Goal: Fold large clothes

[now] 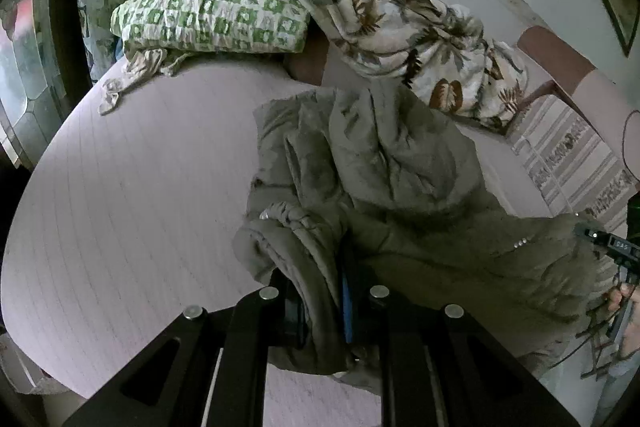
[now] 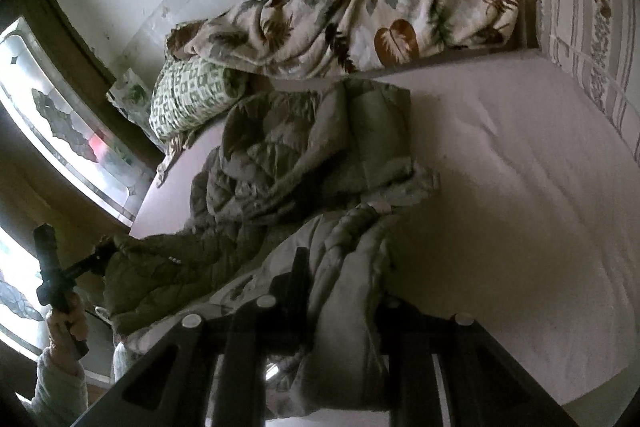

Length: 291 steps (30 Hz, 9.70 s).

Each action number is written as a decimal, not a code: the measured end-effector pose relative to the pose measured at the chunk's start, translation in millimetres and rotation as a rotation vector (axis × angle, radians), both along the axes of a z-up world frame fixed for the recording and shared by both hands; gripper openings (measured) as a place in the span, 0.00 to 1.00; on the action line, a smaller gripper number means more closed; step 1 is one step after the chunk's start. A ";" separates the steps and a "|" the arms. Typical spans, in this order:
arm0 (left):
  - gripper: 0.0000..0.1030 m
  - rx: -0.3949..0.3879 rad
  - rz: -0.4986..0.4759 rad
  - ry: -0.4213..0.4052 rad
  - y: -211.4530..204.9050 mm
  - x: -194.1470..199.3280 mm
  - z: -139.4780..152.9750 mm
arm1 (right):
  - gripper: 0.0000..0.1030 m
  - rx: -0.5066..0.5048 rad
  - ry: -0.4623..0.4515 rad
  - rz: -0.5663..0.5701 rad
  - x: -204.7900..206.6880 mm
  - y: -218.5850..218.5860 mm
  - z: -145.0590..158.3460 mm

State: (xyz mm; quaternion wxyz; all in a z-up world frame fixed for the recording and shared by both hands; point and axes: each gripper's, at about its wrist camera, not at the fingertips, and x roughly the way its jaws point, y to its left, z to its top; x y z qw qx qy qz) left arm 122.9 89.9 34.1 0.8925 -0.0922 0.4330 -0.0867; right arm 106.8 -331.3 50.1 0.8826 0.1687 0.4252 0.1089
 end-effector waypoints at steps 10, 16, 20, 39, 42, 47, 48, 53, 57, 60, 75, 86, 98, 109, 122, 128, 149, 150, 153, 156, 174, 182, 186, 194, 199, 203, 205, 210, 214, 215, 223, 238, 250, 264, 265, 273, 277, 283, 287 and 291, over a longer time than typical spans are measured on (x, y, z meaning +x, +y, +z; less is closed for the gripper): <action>0.14 0.046 0.053 -0.018 -1.2 55.1 13.6 | 0.18 0.004 -0.021 -0.037 57.3 -7.6 15.6; 0.14 0.095 0.098 -0.039 -5.4 87.1 18.0 | 0.18 -0.070 -0.056 -0.088 91.4 -2.6 20.5; 0.14 0.124 0.113 -0.044 -5.1 110.2 18.0 | 0.18 -0.105 -0.073 -0.112 117.8 -1.1 22.9; 0.14 0.335 0.177 -0.083 -29.4 234.4 4.8 | 0.17 -0.287 -0.081 -0.151 258.0 17.9 14.4; 0.15 0.353 0.189 -0.064 -30.7 254.2 -10.8 | 0.17 -0.310 -0.064 -0.154 282.6 23.9 4.0; 0.15 0.391 0.200 -0.001 -34.4 285.1 -45.5 | 0.17 -0.344 -0.012 -0.154 320.4 29.9 -21.3; 0.15 0.405 0.197 0.012 -36.4 291.6 -53.8 | 0.17 -0.351 0.008 -0.157 328.0 30.4 -28.2; 0.15 0.441 0.186 0.071 -43.3 316.6 -86.4 | 0.17 -0.373 0.106 -0.166 359.7 29.5 -62.4; 0.16 0.450 0.176 0.092 -46.0 329.6 -104.6 | 0.18 -0.361 0.178 -0.173 378.5 24.9 -90.4; 0.16 0.441 0.169 0.104 -46.2 336.9 -115.6 | 0.18 -0.356 0.210 -0.173 386.8 22.0 -107.3; 0.16 0.384 0.150 0.106 -41.3 334.5 -110.6 | 0.24 -0.132 0.177 -0.209 381.9 -7.0 -113.6; 0.27 0.104 0.199 0.115 -11.9 331.5 -66.1 | 1.00 0.137 0.132 -0.212 361.0 -33.9 -75.8; 0.44 0.035 0.202 0.076 -3.5 325.0 -22.2 | 1.00 0.048 0.105 -0.176 330.7 -26.3 -48.4; 0.94 0.205 0.090 -0.083 -57.4 276.8 -2.6 | 1.00 0.017 0.122 -0.123 303.8 -4.5 -49.3; 0.94 0.389 -0.037 0.011 -157.9 291.2 -69.2 | 1.00 -0.174 0.123 -0.010 335.0 60.6 -47.9; 1.00 0.441 0.015 0.192 -149.4 335.2 -122.9 | 1.00 -0.382 0.282 -0.026 394.0 80.3 -103.3; 1.00 0.269 0.062 -0.028 -75.2 249.0 -57.6 | 1.00 -0.235 0.090 0.080 305.0 64.3 -47.2; 1.00 0.292 0.071 -0.045 -72.4 240.4 -59.0 | 1.00 -0.256 0.091 0.101 291.9 67.8 -47.4; 1.00 0.377 0.081 -0.017 -71.8 235.2 -78.7 | 1.00 -0.315 0.144 0.124 276.6 75.4 -67.3; 1.00 0.401 0.075 0.059 -70.3 245.2 -111.9 | 1.00 -0.336 0.213 0.111 276.0 74.2 -99.0; 1.00 0.429 0.167 -0.010 -73.5 202.2 -95.0 | 1.00 -0.324 0.139 0.131 246.2 114.9 -93.4; 1.00 0.352 0.138 0.024 -64.1 194.9 -110.0 | 1.00 -0.420 0.156 0.140 243.0 132.4 -122.6; 1.00 0.325 0.143 0.024 -61.4 197.1 -115.6 | 1.00 -0.432 0.164 0.141 253.6 134.4 -134.7; 1.00 0.341 0.144 0.021 -63.2 195.2 -115.0 | 1.00 -0.437 0.144 0.142 252.8 135.8 -135.0; 1.00 0.341 0.155 0.046 -63.4 192.7 -110.9 | 1.00 -0.371 0.105 0.135 229.1 126.2 -116.0; 1.00 0.355 0.156 0.056 -64.8 187.7 -105.5 | 1.00 -0.342 0.095 0.131 218.1 119.6 -102.3; 1.00 0.368 0.154 0.059 -65.8 182.5 -101.6 | 1.00 -0.354 0.087 0.123 211.8 115.6 -94.7; 1.00 0.377 0.142 0.062 -63.8 167.9 -91.6 | 1.00 -0.354 0.083 0.089 193.1 101.0 -79.5; 1.00 0.363 0.125 0.052 -59.9 157.5 -81.2 | 1.00 -0.355 0.087 0.074 181.2 88.1 -68.9; 1.00 0.351 0.113 0.048 -58.8 154.5 -77.8 | 1.00 -0.360 0.086 0.072 178.2 86.6 -67.0; 1.00 0.358 0.062 0.007 -57.9 128.3 -53.8 | 1.00 -0.375 0.070 0.046 147.1 65.6 -48.7; 1.00 0.351 0.022 0.020 -40.3 121.4 -45.6 | 1.00 -0.347 0.153 -0.003 133.4 16.5 -49.9; 1.00 0.304 0.032 0.094 -11.4 197.9 -61.3 | 1.00 -0.315 0.307 0.015 216.5 -21.5 -81.7; 1.00 0.170 0.044 0.226 -1.6 277.9 -108.9 | 1.00 -0.164 0.373 -0.044 306.3 -31.1 -111.2; 1.00 0.158 0.041 0.237 -0.4 280.5 -114.1 | 1.00 -0.165 0.384 -0.045 309.4 -31.9 -115.9; 1.00 0.160 -0.008 0.292 4.2 292.8 -138.0 | 1.00 -0.200 0.451 -0.024 329.9 -33.6 -147.2; 1.00 0.193 -0.027 0.329 -1.9 298.4 -147.2 | 1.00 -0.188 0.467 -0.005 335.9 -34.0 -156.1; 1.00 0.073 -0.063 0.452 10.5 311.4 -164.9 | 1.00 -0.041 0.522 0.007 344.9 -51.2 -183.4; 1.00 0.082 -0.087 0.442 7.2 313.3 -169.7 | 1.00 0.063 0.543 0.035 345.8 -62.1 -199.1; 1.00 0.083 -0.076 0.435 -1.6 311.2 -171.3 | 1.00 0.042 0.545 0.042 349.4 -61.2 -198.8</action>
